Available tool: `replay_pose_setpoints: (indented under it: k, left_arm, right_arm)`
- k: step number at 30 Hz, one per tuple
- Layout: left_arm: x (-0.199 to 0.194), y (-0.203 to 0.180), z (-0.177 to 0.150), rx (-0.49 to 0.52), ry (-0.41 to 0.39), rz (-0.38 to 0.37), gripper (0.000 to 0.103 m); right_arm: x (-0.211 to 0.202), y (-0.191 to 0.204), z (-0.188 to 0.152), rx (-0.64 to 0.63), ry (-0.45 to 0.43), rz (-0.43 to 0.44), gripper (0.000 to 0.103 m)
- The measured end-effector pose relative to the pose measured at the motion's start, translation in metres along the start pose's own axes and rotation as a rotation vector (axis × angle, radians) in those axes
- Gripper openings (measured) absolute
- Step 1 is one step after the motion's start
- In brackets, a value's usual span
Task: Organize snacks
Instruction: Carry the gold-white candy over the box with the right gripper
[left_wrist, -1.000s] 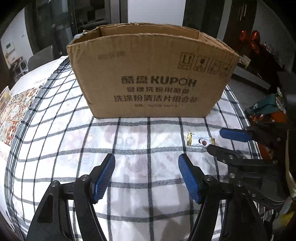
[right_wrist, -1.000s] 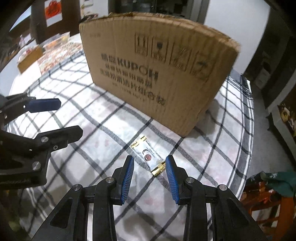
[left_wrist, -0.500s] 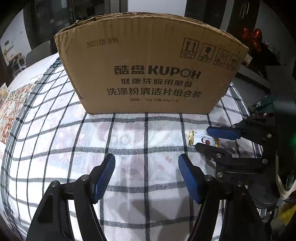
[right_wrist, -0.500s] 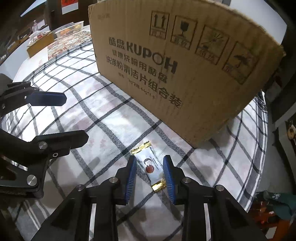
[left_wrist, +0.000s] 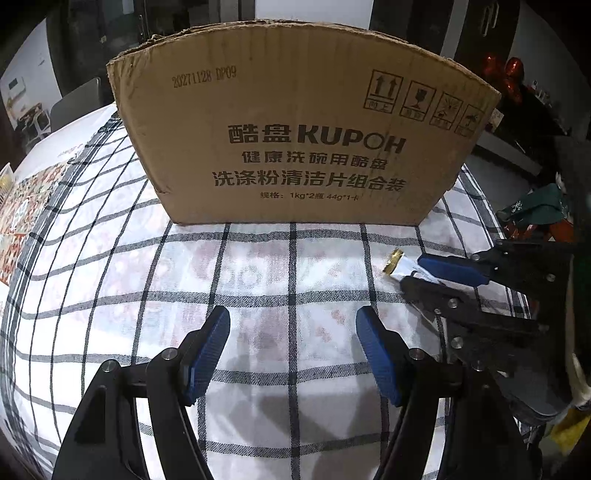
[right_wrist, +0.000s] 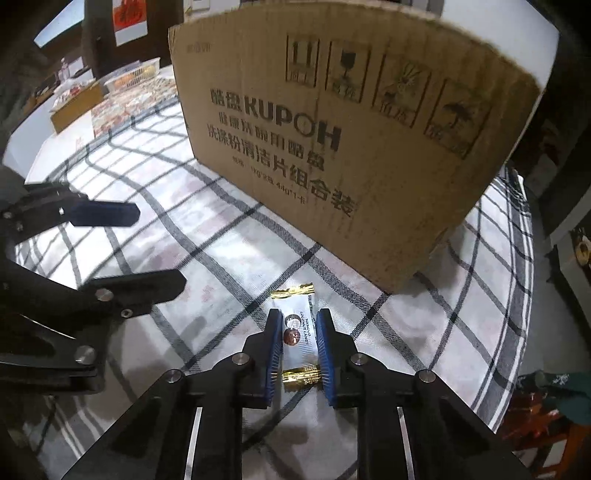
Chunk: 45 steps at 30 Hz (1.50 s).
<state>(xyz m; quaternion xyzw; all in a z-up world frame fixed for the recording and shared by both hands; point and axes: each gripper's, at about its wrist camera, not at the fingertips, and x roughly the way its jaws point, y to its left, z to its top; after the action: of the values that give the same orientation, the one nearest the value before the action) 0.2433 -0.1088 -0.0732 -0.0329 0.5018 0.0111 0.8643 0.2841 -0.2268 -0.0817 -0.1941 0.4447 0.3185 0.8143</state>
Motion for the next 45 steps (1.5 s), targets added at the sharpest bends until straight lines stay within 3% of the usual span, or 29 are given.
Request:
replay_pose_setpoints:
  k: [10,18,21,31,45]
  left_arm:
    - [-0.031,0.003,-0.005,0.027,-0.065,-0.004,0.07]
    - [-0.076,0.009,-0.002,0.076,-0.18,0.024,0.07]
    - [-0.092,0.01,0.002,0.095,-0.226,0.035,0.075]
    - [-0.135,0.026,0.024,0.11,-0.361,0.05,0.089]
    - [-0.142,0.048,0.068,0.136,-0.454,0.028,0.094]
  right_arm:
    - [-0.043,0.013,-0.001,0.093,-0.088,-0.035,0.02]
    - [-0.079,0.026,-0.002,0.186,-0.196,-0.059,0.02]
    - [-0.092,0.032,0.002,0.207,-0.238,-0.063,0.02]
    - [-0.133,0.038,0.029,0.273,-0.374,-0.133,0.02]
    - [-0.145,0.028,0.079,0.331,-0.47,-0.219,0.02]
